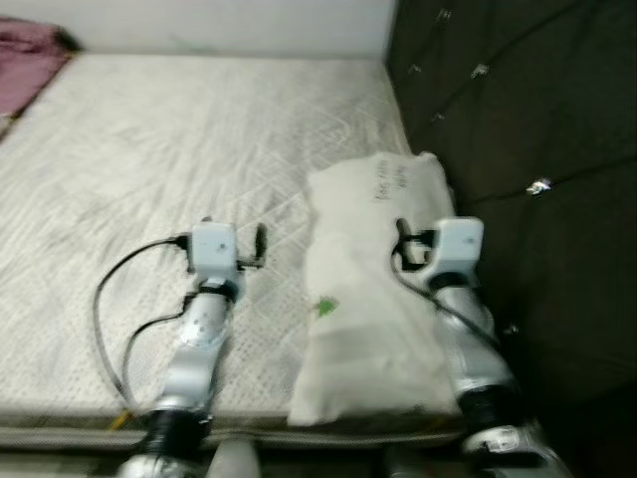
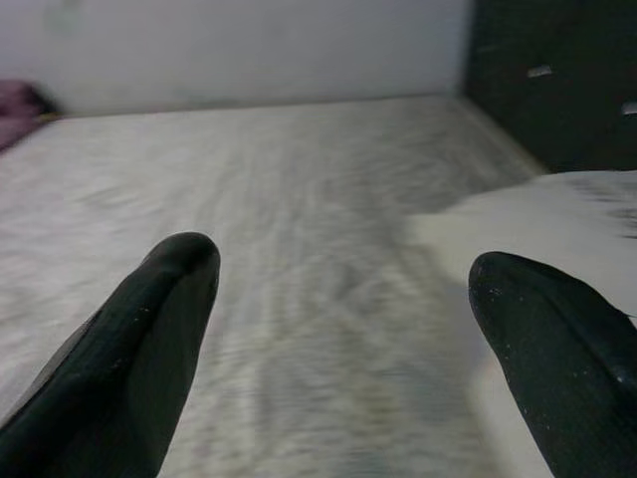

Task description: Clean up the room

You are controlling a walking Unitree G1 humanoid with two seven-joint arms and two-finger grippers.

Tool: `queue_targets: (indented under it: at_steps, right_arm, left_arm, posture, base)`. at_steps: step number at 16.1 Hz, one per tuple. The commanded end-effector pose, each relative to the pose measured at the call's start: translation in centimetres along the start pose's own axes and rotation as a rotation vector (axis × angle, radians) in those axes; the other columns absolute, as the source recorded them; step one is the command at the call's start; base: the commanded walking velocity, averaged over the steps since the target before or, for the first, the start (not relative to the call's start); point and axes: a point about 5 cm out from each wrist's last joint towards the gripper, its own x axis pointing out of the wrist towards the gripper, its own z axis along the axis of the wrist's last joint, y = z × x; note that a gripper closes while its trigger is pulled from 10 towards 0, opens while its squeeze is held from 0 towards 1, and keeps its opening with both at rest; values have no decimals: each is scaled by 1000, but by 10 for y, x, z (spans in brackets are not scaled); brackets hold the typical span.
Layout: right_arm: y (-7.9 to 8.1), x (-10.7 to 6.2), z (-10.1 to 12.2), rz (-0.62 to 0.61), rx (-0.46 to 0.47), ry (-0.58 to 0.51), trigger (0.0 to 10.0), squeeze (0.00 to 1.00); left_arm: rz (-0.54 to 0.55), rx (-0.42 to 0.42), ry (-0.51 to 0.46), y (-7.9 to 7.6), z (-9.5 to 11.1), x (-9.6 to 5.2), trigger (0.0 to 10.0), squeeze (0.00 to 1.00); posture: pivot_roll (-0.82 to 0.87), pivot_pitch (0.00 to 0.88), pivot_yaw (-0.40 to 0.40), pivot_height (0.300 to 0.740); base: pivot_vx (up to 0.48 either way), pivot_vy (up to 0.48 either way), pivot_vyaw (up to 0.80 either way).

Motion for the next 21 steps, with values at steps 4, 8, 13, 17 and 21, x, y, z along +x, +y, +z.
queue_targets:
  at_steps: [4, 8, 13, 17, 21]
  right_arm:
    - [17, 5, 9, 80, -16, -31, 10000, 0]
    - [20, 4, 9, 95, -15, -31, 10000, 0]
    - [16, 2, 1, 61, -32, 2, 10000, 0]
    - [20, 2, 4, 97, -53, -12, 10000, 0]
    - [17, 3, 3, 73, -52, 0, 10000, 0]
  left_arm:
    - [60, -55, 40, 10, -7, -4, 10000, 0]
    - [37, -93, 35, 10, -5, -5, 10000, 0]
    - [31, -68, -19, 13, -2, -8, 10000, 0]
    - [34, -40, -20, 12, -2, -10, 10000, 0]
    - [11, -64, 6, 6, -7, -12, 10000, 0]
  posture:
    - [123, 0, -25, 740]
    - [107, 0, -13, 740]
    - [113, 0, -20, 740]
    - [119, 0, -24, 740]
    - [114, 0, -26, 740]
  base:
    - [0, 0, 0]
    - [0, 0, 0]
    - [0, 0, 0]
    - [0, 0, 0]
    - [0, 0, 0]
